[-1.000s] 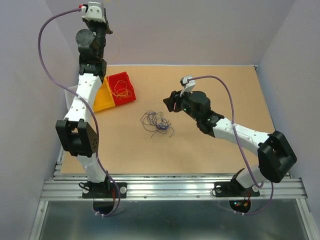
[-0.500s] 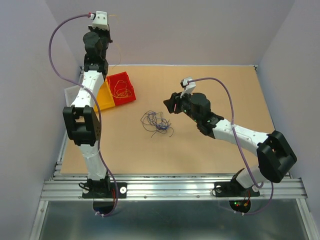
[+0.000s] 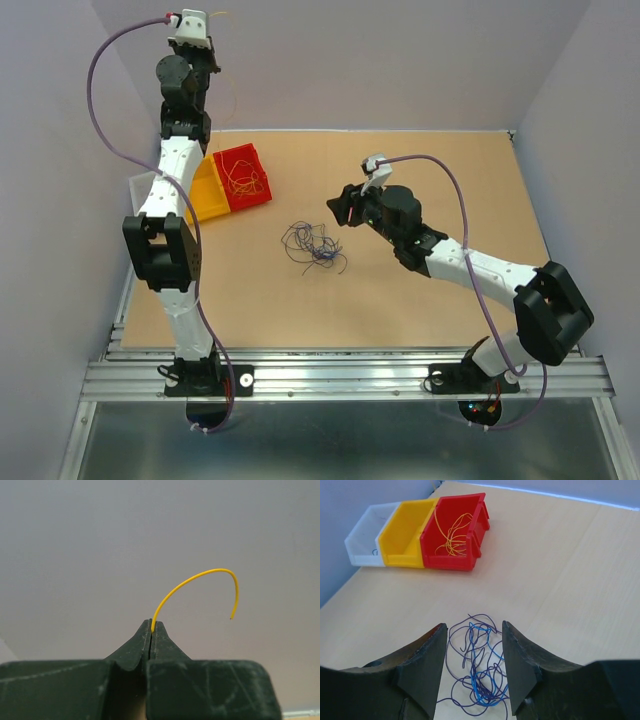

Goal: Untangle the cables

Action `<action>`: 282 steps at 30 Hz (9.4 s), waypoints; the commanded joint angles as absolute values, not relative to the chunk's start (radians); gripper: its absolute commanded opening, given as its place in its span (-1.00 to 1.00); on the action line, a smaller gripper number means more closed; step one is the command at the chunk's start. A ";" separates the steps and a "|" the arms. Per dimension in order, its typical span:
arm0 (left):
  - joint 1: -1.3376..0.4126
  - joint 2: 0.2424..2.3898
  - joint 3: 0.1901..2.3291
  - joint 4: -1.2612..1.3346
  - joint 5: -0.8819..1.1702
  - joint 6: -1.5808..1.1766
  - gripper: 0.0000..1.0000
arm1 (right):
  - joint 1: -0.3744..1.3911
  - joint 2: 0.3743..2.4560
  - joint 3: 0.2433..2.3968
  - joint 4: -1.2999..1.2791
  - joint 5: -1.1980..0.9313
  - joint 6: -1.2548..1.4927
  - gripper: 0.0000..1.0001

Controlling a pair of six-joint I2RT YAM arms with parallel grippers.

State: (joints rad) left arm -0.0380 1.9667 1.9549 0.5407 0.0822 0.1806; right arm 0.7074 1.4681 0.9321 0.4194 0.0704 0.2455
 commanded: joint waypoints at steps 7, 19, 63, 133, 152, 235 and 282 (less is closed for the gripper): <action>-0.086 1.904 1.956 0.600 0.103 0.221 -1.00 | 0.712 1.439 0.894 0.485 0.058 0.255 0.06; -0.084 1.813 1.648 0.708 0.121 0.258 -1.00 | 0.712 1.388 0.839 0.491 0.077 0.249 0.06; -0.089 2.048 1.669 -0.069 0.034 0.629 -1.00 | 0.713 1.396 0.795 0.520 0.052 0.275 0.06; -0.328 1.672 1.259 -0.074 0.210 0.493 0.40 | 0.712 1.635 0.917 0.288 -0.150 0.213 0.13; -0.342 1.290 0.780 0.472 0.262 0.356 0.42 | 0.727 1.738 0.966 0.259 -0.262 0.137 -0.48; -0.276 1.157 0.595 0.752 0.940 0.199 0.29 | 0.732 0.759 0.449 0.472 -0.064 0.371 -0.99; -0.601 1.259 0.584 0.755 0.815 0.383 -0.07 | 0.733 1.121 0.580 0.707 -0.204 0.448 -0.99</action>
State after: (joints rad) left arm -0.5907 1.2495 0.5262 0.7147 0.8375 0.3695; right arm 0.7273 1.1400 0.5396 0.6224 -0.2100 0.4423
